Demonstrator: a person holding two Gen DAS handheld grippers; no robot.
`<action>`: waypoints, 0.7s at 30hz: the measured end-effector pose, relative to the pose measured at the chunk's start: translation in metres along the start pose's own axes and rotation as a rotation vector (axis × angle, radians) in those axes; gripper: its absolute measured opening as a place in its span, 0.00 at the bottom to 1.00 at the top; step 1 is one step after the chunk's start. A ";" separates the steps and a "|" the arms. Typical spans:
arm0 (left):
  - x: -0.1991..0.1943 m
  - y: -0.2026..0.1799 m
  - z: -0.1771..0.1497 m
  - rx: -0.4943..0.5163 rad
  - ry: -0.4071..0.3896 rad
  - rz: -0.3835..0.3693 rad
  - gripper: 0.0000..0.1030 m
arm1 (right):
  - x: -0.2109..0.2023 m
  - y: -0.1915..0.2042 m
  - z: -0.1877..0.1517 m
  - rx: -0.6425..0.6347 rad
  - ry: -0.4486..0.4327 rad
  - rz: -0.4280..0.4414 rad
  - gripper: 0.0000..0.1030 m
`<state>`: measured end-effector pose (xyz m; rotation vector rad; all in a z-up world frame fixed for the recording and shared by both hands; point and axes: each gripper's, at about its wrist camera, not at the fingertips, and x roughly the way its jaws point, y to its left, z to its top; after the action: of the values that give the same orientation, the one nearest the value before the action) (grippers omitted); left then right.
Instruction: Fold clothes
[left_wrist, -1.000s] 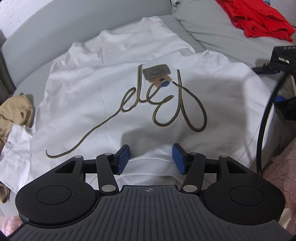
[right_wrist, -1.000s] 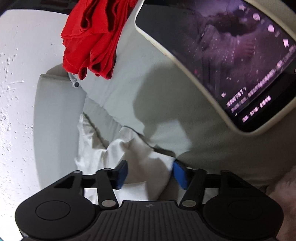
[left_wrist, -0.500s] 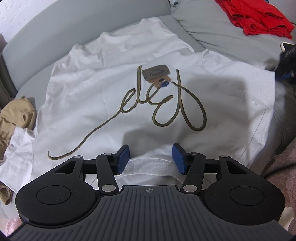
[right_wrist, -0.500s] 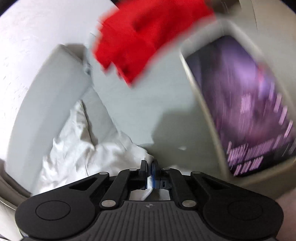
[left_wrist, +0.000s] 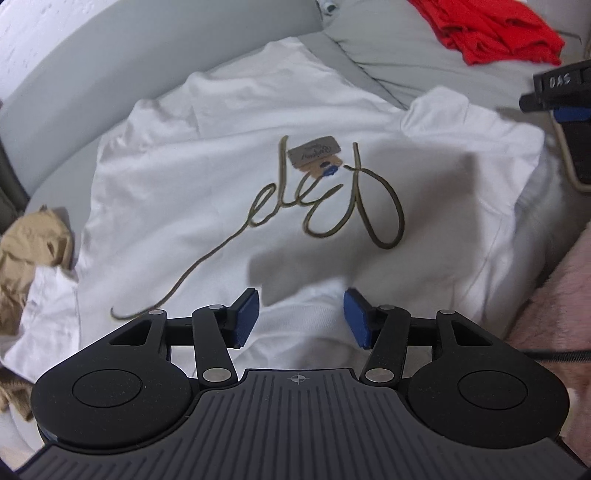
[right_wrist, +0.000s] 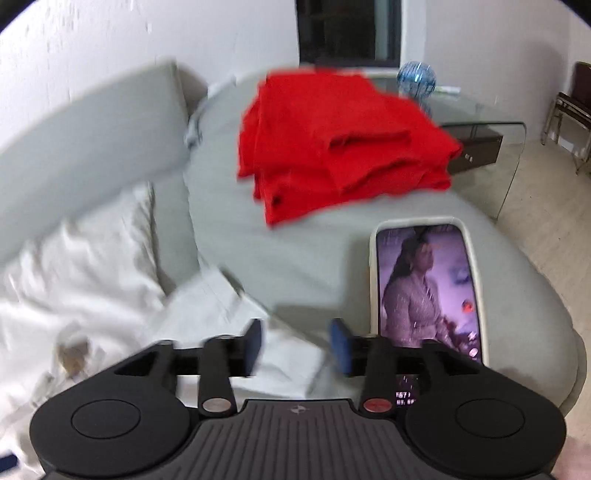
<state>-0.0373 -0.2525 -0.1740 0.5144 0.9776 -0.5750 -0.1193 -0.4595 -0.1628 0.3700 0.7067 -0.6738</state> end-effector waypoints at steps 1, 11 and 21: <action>-0.006 0.004 -0.005 -0.003 -0.011 -0.003 0.55 | -0.005 0.004 0.001 -0.015 -0.001 0.023 0.47; -0.029 0.068 -0.047 -0.192 -0.013 0.050 0.56 | -0.031 0.072 -0.049 -0.271 0.370 0.453 0.29; 0.001 0.097 -0.065 -0.288 0.040 0.051 0.53 | -0.016 0.140 -0.086 -0.506 0.428 0.394 0.26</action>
<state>-0.0127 -0.1392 -0.1915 0.2941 1.0617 -0.3709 -0.0736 -0.3052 -0.2004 0.1730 1.1402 -0.0245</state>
